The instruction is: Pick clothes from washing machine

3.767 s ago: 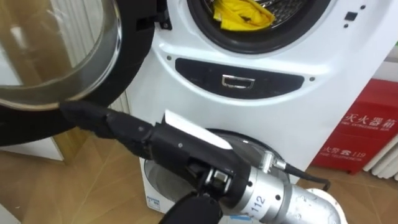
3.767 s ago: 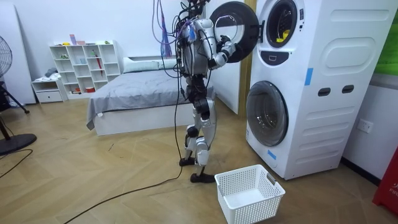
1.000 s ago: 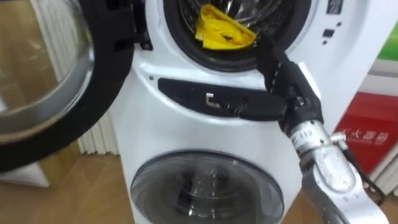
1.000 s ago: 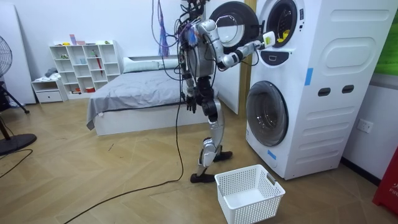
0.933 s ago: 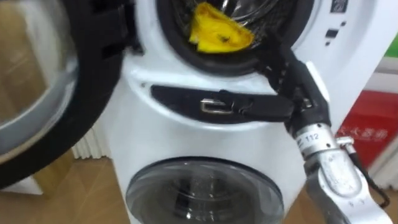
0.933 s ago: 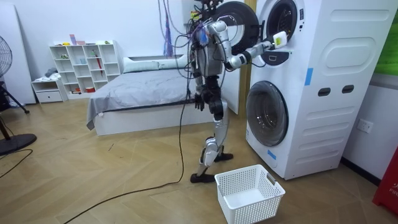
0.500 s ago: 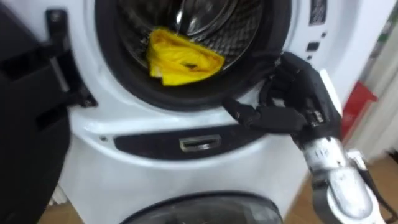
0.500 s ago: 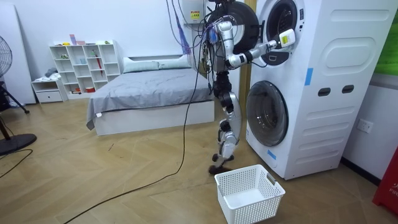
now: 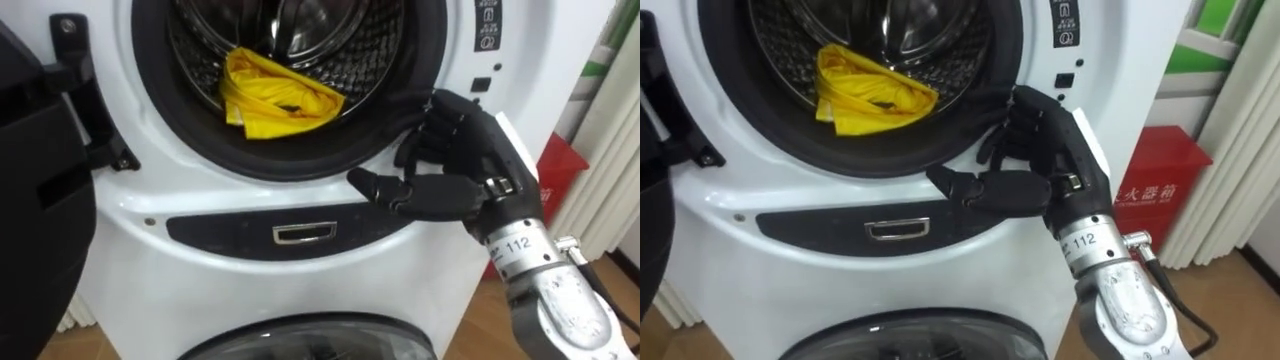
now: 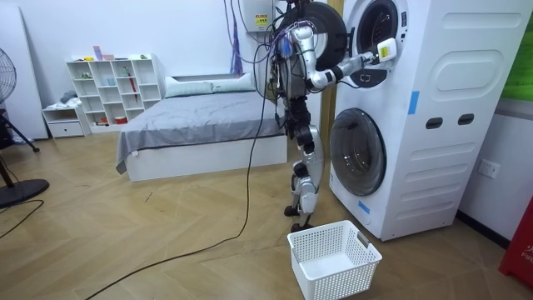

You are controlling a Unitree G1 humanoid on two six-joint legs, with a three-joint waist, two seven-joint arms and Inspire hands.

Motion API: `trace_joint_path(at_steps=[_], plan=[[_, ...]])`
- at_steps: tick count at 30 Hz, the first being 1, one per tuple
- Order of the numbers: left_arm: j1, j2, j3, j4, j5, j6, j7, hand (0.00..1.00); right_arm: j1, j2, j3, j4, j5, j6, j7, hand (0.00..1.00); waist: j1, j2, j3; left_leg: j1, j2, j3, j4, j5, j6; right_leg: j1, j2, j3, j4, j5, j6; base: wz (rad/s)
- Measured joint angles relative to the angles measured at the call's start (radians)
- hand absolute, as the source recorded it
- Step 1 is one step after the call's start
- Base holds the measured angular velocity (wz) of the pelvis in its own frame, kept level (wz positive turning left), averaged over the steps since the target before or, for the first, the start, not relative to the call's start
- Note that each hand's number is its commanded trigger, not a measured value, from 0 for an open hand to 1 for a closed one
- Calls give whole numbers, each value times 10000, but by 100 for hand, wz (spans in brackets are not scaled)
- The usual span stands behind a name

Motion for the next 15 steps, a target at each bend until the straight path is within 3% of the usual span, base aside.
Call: trace_joint_path(at_steps=[4, 8, 12, 15], plan=[[-75, -172, 2, -119, 2, -30, 18, 0, -4, -3, -44, -29, -53, 31, 330, 0, -3, 2, -18, -81, 48, -71, -30, 53, -79, -50, 13, -128, -15, 1, 1, 8], [-85, -241, -13, -165, -37, -31, 16, 0, -2, -39, -71, -166, -79, 75, 561, 0, -22, -27, -95, -125, 51, -71, -203, 212, -156, -146, 17, -190, -59, 51, 45, -1], [-66, -209, -5, -100, -201, -41, 14, 0, 19, -290, -59, -523, -87, 322, 902, 0, -58, -34, -109, -112, 48, -17, -221, 241, -217, -109, 45, -299, -154, 110, -152, -4], [-62, -201, -6, 104, -360, -67, 13, 0, 64, -208, 50, -713, -309, 459, 1085, 0, -57, -43, -118, 42, 97, 59, -361, 227, -260, -55, 98, -210, -169, 81, -243, -9]])
